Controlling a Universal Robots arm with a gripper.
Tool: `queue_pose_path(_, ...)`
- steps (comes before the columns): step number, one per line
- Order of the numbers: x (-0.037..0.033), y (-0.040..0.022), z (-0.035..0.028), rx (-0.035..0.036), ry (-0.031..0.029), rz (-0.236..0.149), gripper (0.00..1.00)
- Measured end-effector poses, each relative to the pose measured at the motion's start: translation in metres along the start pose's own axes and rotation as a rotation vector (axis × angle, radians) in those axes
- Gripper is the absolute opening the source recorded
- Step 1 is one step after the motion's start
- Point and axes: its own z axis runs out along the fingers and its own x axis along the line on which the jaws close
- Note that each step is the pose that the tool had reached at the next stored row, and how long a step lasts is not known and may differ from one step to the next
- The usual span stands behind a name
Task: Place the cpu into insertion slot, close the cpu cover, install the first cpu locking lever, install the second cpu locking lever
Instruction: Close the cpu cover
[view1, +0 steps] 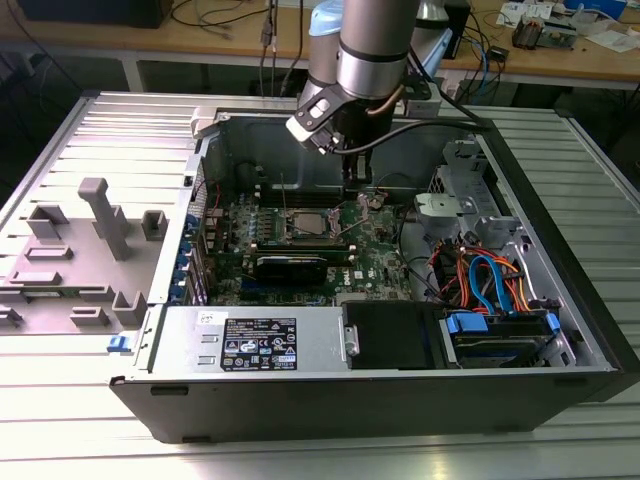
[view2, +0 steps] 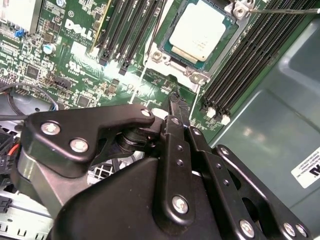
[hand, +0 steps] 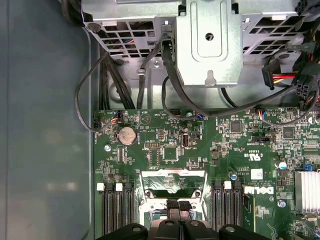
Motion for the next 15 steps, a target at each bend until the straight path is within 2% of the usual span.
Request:
queue_pose_path(3, 0.0001, 0.0081, 0.0005, 0.0, -0.0003, 0.0, 0.11)
queue_pose_path(6, 0.0002, 0.0129, 0.0011, 0.0, -0.0011, 0.0, 0.11)
queue_pose_path(9, 0.0003, 0.0233, 0.0024, 0.0, -0.001, 0.0, 0.11)
queue_pose_path(15, 0.0005, 0.0369, 0.0052, -0.0001, -0.001, -0.001, 0.11)
